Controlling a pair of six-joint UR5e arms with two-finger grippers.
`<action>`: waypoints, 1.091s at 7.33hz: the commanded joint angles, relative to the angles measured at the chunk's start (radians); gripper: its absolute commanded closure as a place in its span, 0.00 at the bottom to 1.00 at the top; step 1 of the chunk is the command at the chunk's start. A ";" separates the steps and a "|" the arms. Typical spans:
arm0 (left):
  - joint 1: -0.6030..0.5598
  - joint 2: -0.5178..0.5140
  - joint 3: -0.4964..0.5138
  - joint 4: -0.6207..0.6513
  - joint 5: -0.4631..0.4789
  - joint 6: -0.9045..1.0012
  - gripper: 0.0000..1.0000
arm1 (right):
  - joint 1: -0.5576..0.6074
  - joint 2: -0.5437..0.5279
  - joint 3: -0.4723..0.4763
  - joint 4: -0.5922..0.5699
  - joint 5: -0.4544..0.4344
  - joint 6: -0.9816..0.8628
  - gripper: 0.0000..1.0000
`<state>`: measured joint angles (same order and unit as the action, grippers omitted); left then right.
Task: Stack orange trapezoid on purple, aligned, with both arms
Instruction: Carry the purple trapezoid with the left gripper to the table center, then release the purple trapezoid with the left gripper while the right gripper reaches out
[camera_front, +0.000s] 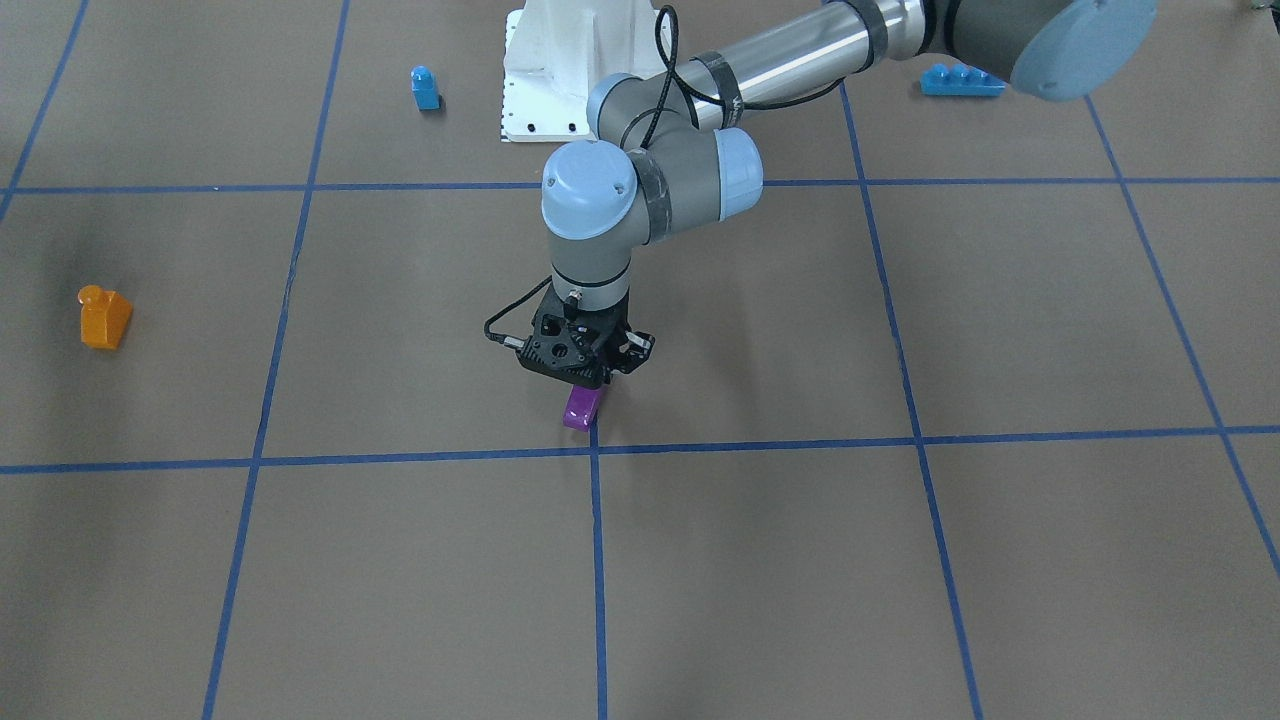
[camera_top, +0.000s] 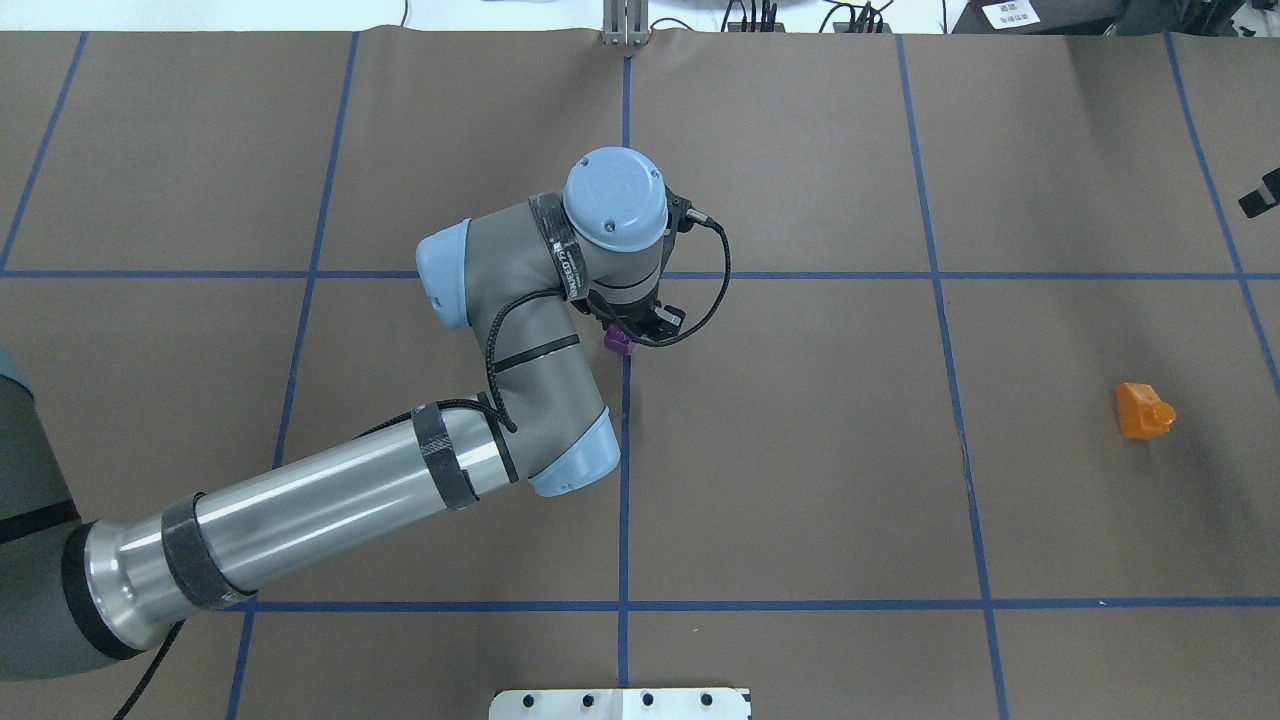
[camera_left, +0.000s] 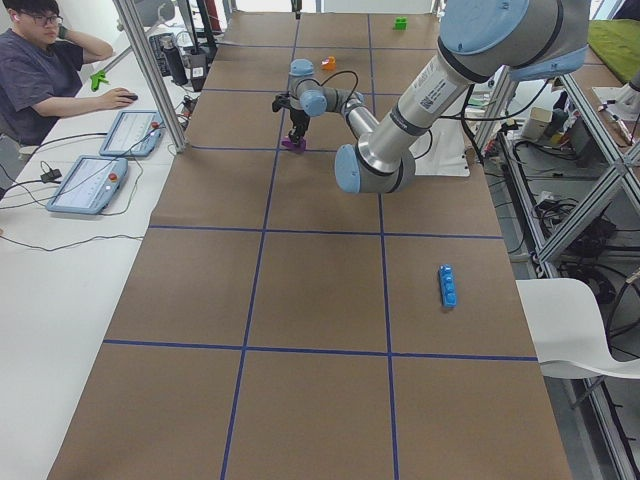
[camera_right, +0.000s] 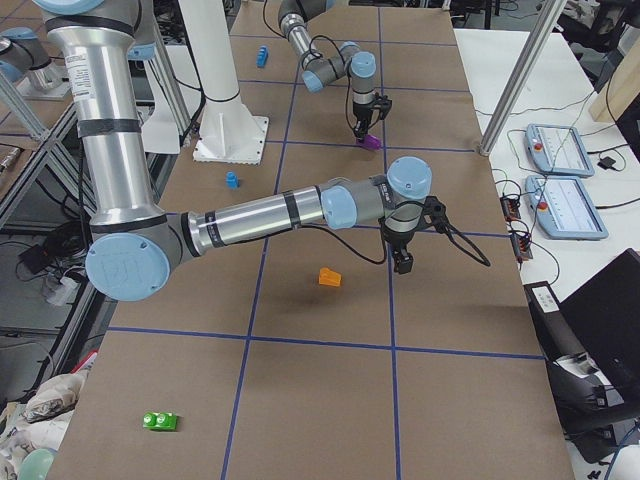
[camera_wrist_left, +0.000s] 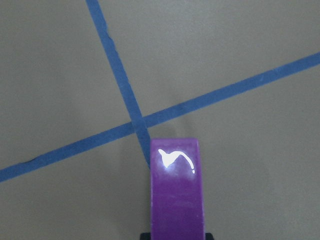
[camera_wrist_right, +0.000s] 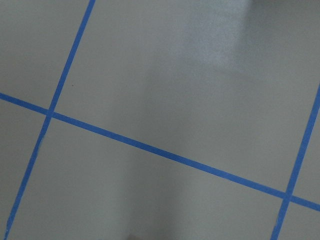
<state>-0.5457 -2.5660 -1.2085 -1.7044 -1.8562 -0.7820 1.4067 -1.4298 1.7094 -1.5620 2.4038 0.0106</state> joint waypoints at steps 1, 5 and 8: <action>0.000 0.000 0.000 -0.003 0.000 0.003 0.01 | -0.003 0.003 -0.001 -0.004 0.001 0.000 0.00; -0.161 -0.008 -0.086 0.079 -0.135 -0.005 0.00 | -0.150 0.032 0.054 0.020 -0.105 0.278 0.00; -0.339 0.018 -0.238 0.270 -0.274 0.009 0.00 | -0.303 -0.175 0.087 0.313 -0.205 0.568 0.00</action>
<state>-0.8133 -2.5623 -1.3924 -1.5023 -2.0701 -0.7764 1.1729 -1.5030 1.7882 -1.3983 2.2431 0.4337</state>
